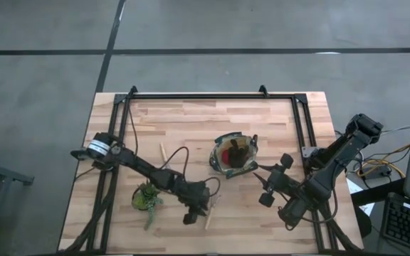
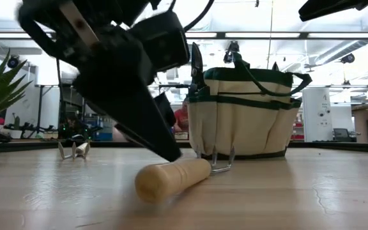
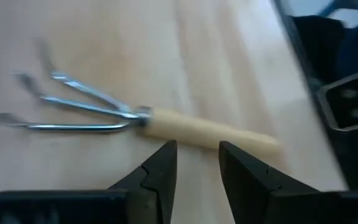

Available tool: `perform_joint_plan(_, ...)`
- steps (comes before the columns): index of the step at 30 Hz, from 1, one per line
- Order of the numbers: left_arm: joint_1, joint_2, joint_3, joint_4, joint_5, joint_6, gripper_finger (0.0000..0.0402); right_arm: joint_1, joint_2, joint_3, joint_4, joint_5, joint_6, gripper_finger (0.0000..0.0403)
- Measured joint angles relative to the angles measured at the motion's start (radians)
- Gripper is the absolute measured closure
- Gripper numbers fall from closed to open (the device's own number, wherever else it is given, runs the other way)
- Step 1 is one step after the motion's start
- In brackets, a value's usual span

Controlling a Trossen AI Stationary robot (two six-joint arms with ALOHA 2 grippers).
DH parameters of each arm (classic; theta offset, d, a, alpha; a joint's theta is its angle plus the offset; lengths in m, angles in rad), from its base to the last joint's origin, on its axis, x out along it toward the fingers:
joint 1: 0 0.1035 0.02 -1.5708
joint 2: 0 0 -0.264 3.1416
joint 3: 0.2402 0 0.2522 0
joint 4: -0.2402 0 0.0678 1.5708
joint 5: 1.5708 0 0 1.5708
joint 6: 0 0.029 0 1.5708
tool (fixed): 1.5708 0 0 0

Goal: Pick & Place Garden tools in Gardening bag
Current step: Put the bottom brown hand rake into the green gardening bag

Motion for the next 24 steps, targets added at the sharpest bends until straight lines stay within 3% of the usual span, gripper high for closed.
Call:
perform_joint_plan(10,0.031,-0.01,0.001,-0.123,-0.207,0.069,0.028,0.0,0.0,-0.004,0.006,0.0,-0.001,0.0257)
perform_joint_plan(17,0.034,-0.01,0.001,-0.113,-0.454,0.092,0.028,0.0,0.0,-0.01,0.031,0.0,-0.017,0.0267)
perform_joint_plan(24,0.033,-0.01,0.001,-0.082,-0.463,0.139,0.028,0.0,0.0,-0.013,0.031,0.0,-0.02,0.0273)
